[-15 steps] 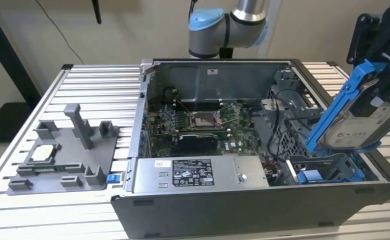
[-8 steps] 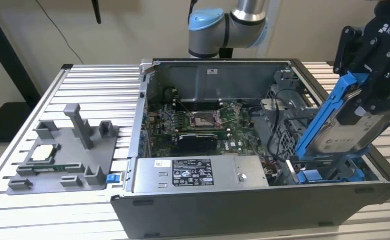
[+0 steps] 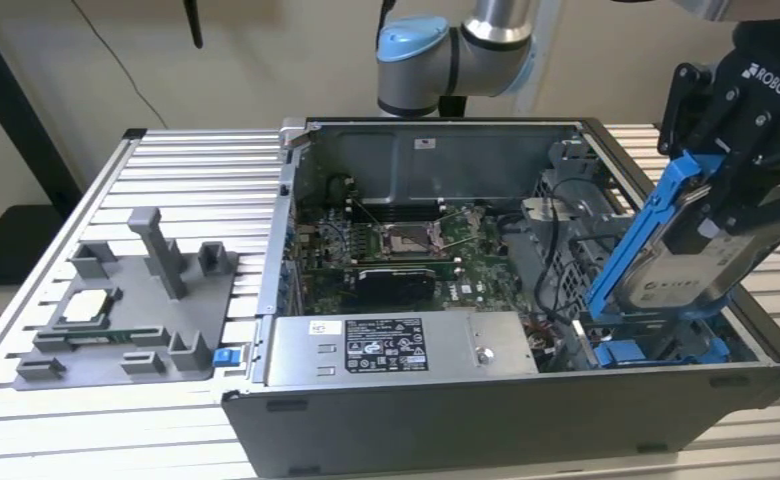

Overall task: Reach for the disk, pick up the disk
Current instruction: 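Pick up the disk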

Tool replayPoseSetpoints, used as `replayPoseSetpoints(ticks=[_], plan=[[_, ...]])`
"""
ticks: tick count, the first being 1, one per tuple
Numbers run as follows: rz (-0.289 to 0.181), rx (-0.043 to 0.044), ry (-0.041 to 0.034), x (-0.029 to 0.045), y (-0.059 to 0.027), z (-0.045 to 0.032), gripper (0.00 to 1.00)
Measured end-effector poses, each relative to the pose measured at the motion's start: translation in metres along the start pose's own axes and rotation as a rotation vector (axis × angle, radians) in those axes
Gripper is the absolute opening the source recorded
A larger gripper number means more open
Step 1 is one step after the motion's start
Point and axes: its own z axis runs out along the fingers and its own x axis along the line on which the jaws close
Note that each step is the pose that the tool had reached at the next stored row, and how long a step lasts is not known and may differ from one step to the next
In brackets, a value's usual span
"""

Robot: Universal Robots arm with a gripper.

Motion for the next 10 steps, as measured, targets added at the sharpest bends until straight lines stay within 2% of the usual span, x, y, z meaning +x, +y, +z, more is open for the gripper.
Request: replayPoseSetpoints(ticks=[10], plan=[[0.000,0.0000,0.0001,-0.0002,0.0000,0.0001,0.00]])
